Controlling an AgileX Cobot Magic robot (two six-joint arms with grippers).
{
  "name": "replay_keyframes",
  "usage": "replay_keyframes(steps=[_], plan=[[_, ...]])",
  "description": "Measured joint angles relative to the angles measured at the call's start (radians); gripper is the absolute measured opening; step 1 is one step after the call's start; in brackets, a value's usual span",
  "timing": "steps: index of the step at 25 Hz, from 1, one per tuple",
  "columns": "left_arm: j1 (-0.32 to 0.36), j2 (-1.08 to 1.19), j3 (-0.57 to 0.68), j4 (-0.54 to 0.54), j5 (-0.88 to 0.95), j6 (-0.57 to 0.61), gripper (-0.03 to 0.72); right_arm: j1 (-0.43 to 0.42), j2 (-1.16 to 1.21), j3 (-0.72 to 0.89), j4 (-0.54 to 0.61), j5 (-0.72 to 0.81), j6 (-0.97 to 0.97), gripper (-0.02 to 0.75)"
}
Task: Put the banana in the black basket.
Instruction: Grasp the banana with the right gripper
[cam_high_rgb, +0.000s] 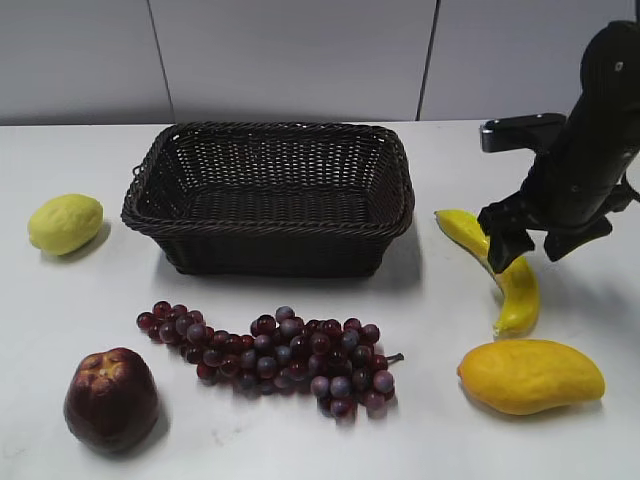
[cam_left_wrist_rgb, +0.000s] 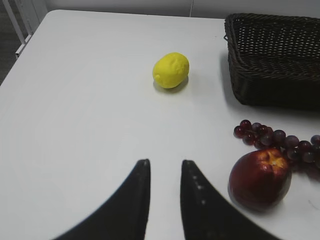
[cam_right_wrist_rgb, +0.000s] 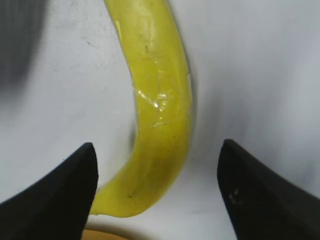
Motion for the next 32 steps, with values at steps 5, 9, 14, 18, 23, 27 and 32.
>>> replay_keyframes(steps=[5, 9, 14, 18, 23, 27, 32], plan=[[0.000, 0.000, 0.000, 0.000, 0.000, 0.000, 0.204, 0.000, 0.060, -0.005, 0.000, -0.029, 0.001, 0.592], [0.000, 0.000, 0.000, 0.000, 0.000, 0.000, 0.204, 0.000, 0.079, -0.006, 0.000, -0.052, 0.002, 0.588], [0.000, 0.000, 0.000, 0.000, 0.000, 0.000, 0.204, 0.000, 0.081, -0.006, 0.001, -0.080, 0.008, 0.538], [0.000, 0.000, 0.000, 0.000, 0.000, 0.000, 0.204, 0.000, 0.110, -0.008, 0.004, -0.080, 0.013, 0.522], [0.000, 0.000, 0.000, 0.000, 0.000, 0.000, 0.204, 0.000, 0.121, -0.011, 0.006, -0.072, 0.023, 0.386], [0.000, 0.000, 0.000, 0.000, 0.000, 0.000, 0.204, 0.000, 0.121, -0.056, 0.008, -0.008, 0.026, 0.351], [0.000, 0.000, 0.000, 0.000, 0.000, 0.000, 0.204, 0.000, 0.105, -0.178, 0.008, 0.120, 0.026, 0.351]])
